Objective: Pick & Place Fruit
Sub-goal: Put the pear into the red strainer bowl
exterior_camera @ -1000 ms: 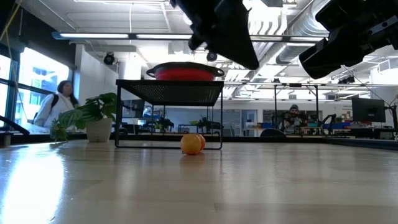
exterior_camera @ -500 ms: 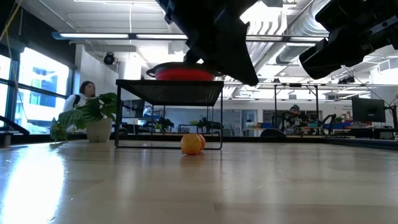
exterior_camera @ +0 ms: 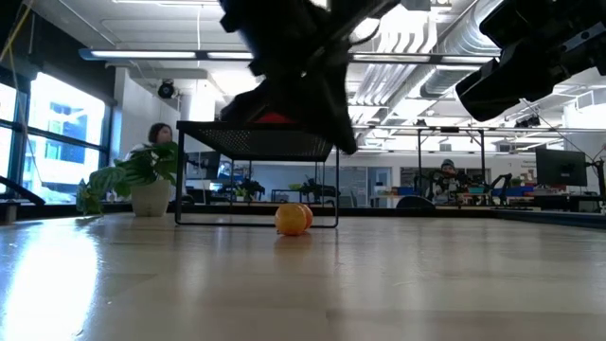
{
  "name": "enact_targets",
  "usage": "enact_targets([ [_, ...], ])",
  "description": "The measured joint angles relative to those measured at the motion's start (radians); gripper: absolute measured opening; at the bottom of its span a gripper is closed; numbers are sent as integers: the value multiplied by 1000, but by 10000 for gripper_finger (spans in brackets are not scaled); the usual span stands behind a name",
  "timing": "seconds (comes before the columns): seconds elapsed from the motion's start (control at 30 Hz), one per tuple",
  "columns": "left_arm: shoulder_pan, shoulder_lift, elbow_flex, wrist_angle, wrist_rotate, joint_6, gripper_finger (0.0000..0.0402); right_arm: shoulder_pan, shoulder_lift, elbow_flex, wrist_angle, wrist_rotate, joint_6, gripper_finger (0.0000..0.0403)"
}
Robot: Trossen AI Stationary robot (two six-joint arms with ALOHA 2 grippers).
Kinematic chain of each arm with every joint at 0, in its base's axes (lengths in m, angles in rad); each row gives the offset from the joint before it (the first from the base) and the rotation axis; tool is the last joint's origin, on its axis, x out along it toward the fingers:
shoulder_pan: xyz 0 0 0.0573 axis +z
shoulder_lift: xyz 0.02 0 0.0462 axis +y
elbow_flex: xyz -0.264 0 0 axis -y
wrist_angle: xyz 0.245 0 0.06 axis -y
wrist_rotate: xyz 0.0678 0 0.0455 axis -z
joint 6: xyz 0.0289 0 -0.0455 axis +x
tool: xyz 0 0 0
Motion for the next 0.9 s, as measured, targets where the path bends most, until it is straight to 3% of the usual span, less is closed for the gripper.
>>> enact_targets([
  [0.27,-7,0,0,-82,2,-213,0,0,0,0,0,0,-5,2],
  [0.63,-35,0,0,-82,38,-342,0,0,0,0,0,3,-31,2],
  [0.9,-32,0,0,-81,52,-343,0,0,0,0,0,3,-33,2],
])
